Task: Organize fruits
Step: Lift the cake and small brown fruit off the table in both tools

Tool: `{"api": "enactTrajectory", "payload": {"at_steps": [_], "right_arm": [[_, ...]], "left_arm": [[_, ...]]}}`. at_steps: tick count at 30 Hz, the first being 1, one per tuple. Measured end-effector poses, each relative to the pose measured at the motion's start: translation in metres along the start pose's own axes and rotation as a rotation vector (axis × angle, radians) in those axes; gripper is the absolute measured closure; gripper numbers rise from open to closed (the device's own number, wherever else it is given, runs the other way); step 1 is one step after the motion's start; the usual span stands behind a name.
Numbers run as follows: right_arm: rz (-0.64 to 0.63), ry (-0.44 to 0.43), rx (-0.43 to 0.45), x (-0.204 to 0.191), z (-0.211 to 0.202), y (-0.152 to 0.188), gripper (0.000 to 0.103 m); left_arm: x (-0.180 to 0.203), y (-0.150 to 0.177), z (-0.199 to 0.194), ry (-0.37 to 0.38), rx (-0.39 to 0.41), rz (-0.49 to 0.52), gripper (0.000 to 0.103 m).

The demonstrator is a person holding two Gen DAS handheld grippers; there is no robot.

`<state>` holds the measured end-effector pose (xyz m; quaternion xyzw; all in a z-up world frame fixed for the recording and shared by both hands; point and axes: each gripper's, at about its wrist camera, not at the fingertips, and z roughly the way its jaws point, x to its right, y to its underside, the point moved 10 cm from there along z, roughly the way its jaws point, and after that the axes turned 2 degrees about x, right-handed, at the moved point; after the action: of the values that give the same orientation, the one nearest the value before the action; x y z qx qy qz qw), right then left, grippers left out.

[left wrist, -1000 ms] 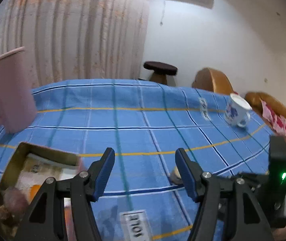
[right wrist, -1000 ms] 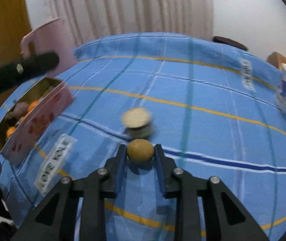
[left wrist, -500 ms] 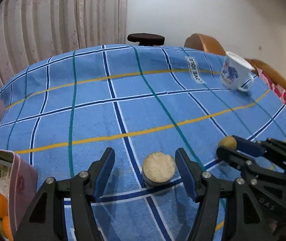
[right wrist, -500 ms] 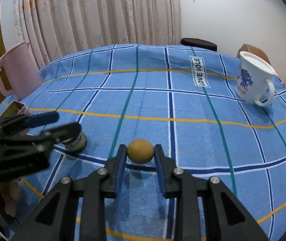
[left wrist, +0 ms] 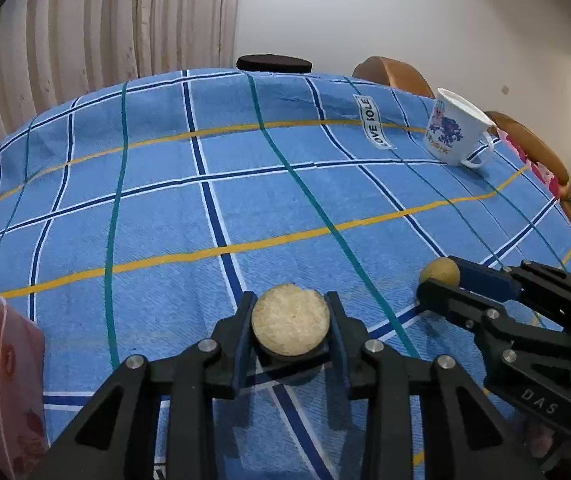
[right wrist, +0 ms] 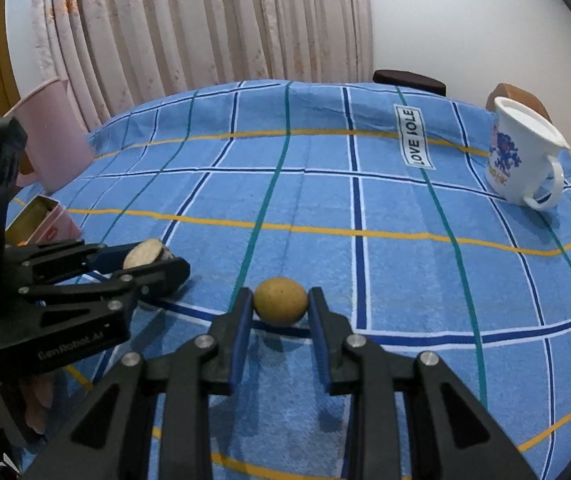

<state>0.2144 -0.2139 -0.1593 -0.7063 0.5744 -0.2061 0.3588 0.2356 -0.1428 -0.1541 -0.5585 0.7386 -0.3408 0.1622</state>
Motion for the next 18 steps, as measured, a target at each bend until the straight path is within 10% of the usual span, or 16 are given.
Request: {"api": "enactTrajectory", "payload": {"at_steps": [18], "right_arm": [[-0.041,-0.032,0.135,-0.011,-0.028,-0.010,0.072]], "left_arm": [[-0.020,-0.009,-0.035,-0.065,0.164,-0.072,0.068]]}}
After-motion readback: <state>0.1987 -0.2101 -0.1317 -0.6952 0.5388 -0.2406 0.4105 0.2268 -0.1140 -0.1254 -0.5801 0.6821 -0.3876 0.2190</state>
